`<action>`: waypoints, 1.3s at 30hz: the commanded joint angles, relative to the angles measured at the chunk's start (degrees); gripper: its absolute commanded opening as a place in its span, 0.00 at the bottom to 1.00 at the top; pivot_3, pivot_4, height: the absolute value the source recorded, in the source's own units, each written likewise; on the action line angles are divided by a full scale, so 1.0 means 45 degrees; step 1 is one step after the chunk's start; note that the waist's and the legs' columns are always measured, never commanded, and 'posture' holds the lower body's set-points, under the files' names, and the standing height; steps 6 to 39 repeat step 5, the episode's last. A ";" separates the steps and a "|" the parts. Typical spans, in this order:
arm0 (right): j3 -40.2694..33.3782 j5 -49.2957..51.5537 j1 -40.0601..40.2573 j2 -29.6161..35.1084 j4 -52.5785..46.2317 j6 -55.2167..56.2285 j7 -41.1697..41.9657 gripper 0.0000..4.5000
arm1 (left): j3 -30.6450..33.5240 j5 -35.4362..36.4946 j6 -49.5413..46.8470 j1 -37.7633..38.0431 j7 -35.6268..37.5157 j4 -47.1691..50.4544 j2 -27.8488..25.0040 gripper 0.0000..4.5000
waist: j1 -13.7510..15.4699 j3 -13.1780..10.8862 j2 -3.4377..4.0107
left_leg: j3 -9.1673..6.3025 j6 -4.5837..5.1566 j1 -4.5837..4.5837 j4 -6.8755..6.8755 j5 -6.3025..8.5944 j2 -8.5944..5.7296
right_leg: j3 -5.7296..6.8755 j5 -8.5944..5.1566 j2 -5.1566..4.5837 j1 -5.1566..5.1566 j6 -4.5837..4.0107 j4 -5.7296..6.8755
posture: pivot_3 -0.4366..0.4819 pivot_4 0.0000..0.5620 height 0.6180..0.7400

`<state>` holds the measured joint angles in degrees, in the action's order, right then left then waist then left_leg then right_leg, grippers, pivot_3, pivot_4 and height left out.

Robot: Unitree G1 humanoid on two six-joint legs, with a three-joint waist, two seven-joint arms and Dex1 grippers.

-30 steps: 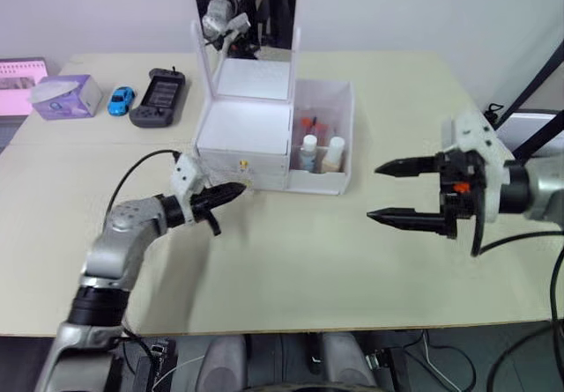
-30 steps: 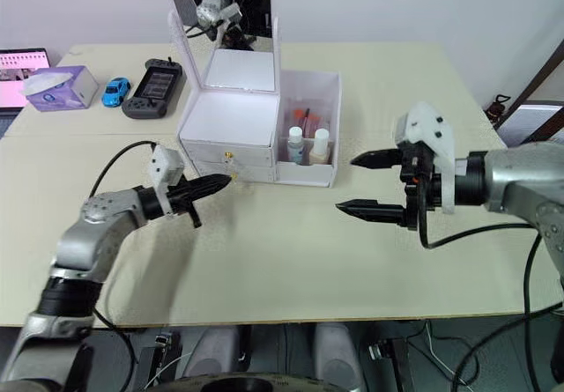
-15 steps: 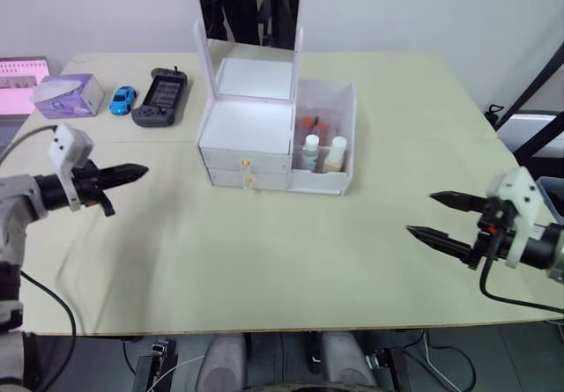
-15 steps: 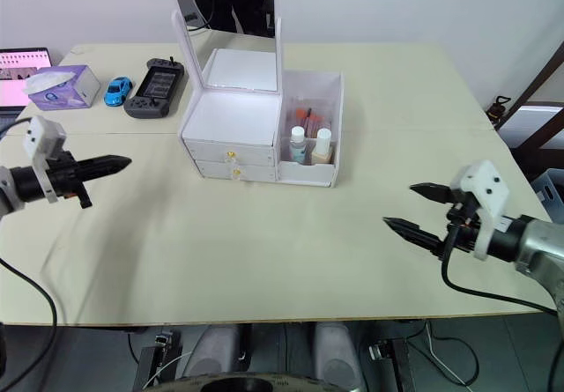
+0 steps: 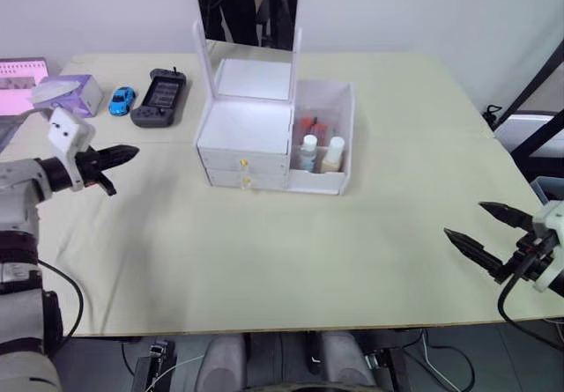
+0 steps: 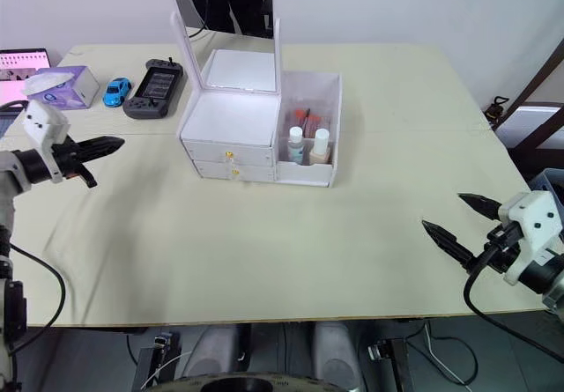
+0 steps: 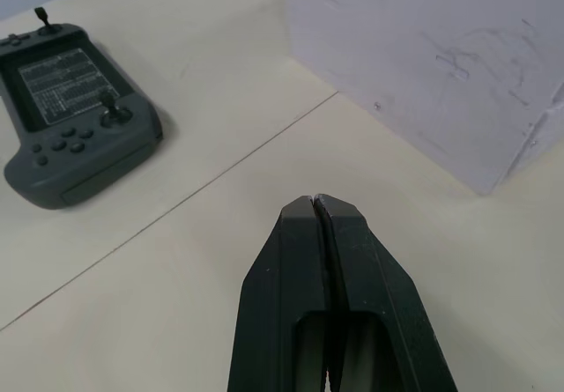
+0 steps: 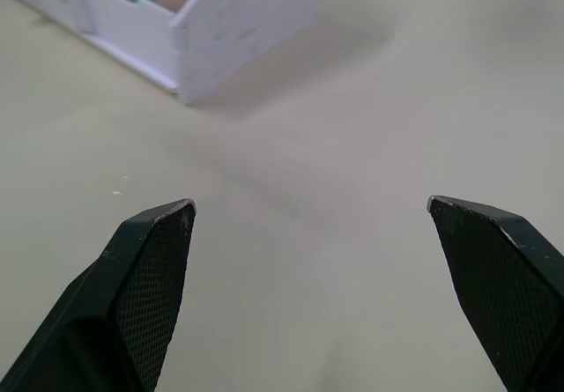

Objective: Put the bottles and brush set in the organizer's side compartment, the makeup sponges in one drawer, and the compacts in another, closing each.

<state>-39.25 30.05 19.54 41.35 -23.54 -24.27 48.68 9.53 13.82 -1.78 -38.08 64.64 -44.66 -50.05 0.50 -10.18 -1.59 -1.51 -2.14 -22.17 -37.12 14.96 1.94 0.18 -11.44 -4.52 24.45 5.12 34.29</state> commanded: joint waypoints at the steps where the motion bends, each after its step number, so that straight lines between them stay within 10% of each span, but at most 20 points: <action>1: -0.0409 -0.0234 -0.0206 -0.0162 0.0025 0.0566 -0.0571 1.00 | 0.0039 -0.0345 0.0179 -0.0364 -0.0621 0.0015 -0.0071 0.01 | 0.0007 0.0001 0.0001 | 0.0000 0.0000 0.0005 0.0002 0.0000 0.0000 | 0.0000 0.0000 0.0000 0.0000 0.0000 0.0006 | 0.48 0.27 1.00; 39: -0.0396 -0.0403 -0.0621 -0.0319 0.0218 0.1086 -0.1150 1.00 | 0.0025 -0.0248 -0.0156 -0.0422 -0.0336 0.0067 0.0033 0.01 | 0.0030 0.0002 0.0003 | -0.0001 0.0000 0.0005 0.0005 0.0000 0.0000 | 0.0001 0.0000 0.0000 0.0000 0.0001 0.0008 | 0.48 0.27 1.00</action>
